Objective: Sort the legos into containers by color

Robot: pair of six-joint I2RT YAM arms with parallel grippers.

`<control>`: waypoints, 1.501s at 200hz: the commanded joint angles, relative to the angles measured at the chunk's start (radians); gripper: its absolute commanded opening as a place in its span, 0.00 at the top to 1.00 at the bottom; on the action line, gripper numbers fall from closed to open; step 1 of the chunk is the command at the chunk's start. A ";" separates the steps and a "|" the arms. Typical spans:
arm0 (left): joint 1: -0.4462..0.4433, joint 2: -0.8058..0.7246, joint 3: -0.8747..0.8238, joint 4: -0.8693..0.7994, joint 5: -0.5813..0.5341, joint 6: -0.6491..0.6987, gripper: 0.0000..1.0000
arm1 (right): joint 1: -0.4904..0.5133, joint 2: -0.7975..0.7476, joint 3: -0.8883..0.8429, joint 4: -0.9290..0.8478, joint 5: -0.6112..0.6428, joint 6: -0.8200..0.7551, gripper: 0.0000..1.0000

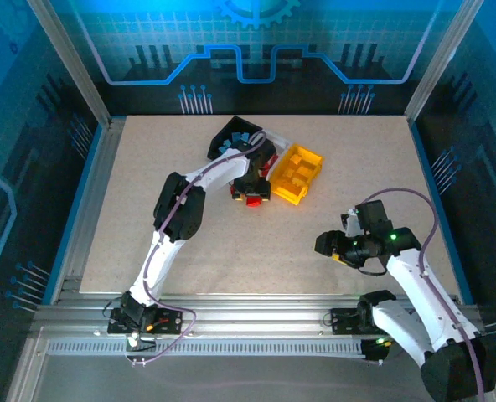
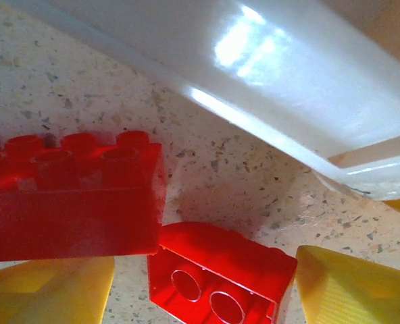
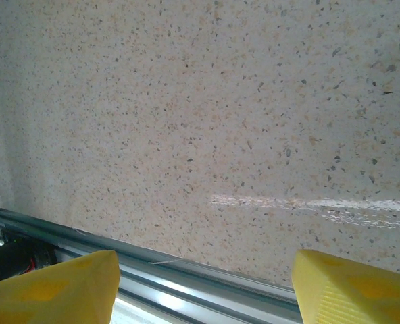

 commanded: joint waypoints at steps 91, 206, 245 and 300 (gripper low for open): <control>-0.025 -0.043 -0.129 -0.036 0.063 -0.010 0.41 | -0.034 0.028 -0.010 0.040 0.006 -0.001 0.32; -0.026 -0.116 -0.178 0.055 0.117 -0.089 0.51 | -0.039 0.118 -0.006 0.080 -0.057 -0.019 0.32; -0.011 -0.121 -0.153 0.036 0.112 -0.065 0.61 | -0.037 0.129 0.019 0.104 -0.056 0.003 0.32; -0.004 -0.154 -0.090 -0.019 0.104 -0.041 0.61 | -0.037 0.081 0.008 0.074 -0.037 0.006 0.32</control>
